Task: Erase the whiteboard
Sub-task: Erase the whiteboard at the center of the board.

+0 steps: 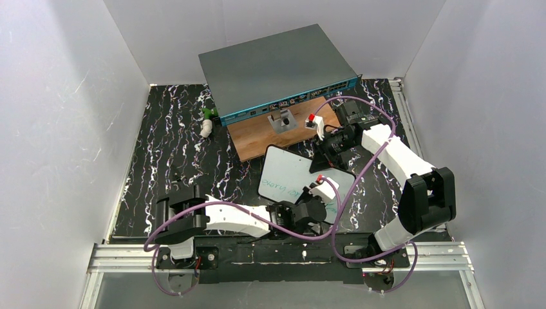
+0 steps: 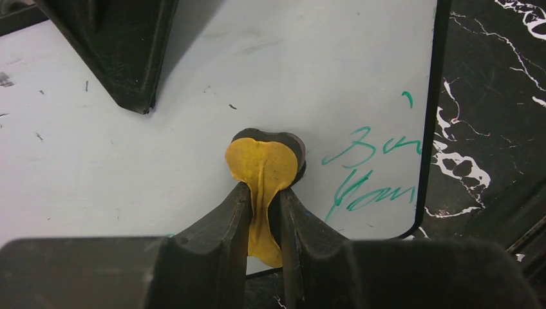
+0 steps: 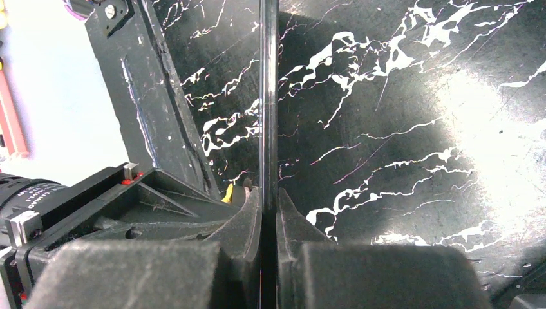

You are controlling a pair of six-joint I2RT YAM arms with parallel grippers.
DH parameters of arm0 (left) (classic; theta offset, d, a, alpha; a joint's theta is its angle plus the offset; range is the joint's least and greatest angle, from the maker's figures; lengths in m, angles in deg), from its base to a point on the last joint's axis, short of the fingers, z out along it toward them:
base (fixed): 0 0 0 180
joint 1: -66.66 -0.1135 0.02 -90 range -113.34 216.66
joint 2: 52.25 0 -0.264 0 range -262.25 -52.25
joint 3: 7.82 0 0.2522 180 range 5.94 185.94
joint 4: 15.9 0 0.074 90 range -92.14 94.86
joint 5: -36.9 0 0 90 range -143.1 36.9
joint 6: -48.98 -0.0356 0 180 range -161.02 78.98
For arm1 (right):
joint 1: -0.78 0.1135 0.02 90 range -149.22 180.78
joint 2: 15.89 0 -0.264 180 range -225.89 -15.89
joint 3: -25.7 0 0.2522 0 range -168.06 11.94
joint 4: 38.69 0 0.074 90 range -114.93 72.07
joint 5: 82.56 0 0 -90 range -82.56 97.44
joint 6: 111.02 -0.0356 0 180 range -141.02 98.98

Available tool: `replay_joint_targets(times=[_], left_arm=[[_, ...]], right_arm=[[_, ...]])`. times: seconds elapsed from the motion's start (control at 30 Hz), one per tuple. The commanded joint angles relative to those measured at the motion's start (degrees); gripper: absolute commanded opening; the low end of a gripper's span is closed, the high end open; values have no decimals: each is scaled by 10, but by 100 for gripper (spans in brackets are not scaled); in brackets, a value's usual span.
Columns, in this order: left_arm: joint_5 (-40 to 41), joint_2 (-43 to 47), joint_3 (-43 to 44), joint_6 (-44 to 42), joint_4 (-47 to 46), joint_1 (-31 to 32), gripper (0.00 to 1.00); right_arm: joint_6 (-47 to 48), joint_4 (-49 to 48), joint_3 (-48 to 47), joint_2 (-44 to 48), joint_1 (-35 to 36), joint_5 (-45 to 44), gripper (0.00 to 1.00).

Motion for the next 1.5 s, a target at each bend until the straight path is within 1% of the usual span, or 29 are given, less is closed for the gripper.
replay_joint_targets(times=[0.0, 0.1, 0.2, 0.37, 0.5, 0.63, 0.77, 0.93, 1.03, 1.23, 1.37, 1.47], left_arm=[[16, 1, 3, -15, -24, 1, 0], [35, 13, -14, -7, -22, -7, 0], [36, 35, -34, 17, -8, -24, 0], [27, 61, -55, 34, 11, -43, 0], [8, 73, -66, 40, 4, -48, 0], [-25, 59, -48, 11, -10, -39, 0], [-27, 23, -12, -34, -12, -16, 0], [-28, 5, -1, -35, -15, -10, 0], [-18, 22, -24, -18, -26, -20, 0], [-37, 88, -87, 42, -22, -67, 0], [-28, 111, -105, 49, -14, -73, 0], [-25, 115, -101, 49, -2, -73, 0]], right_arm=[[30, 9, 0, 2, 6, -17, 1], [31, 9, -1, 3, 6, -17, 1], [31, 9, -1, 3, 7, -16, 1], [31, 9, -1, 3, 6, -16, 1], [30, 9, -1, 2, 7, -16, 1], [31, 9, 0, 2, 7, -17, 1], [31, 9, 0, 1, 6, -17, 1], [31, 9, 0, 1, 7, -17, 1], [32, 8, 0, 2, 7, -17, 1], [31, 8, 0, 2, 7, -19, 1], [31, 9, 0, 2, 6, -19, 1], [30, 9, -1, 3, 7, -18, 1]])
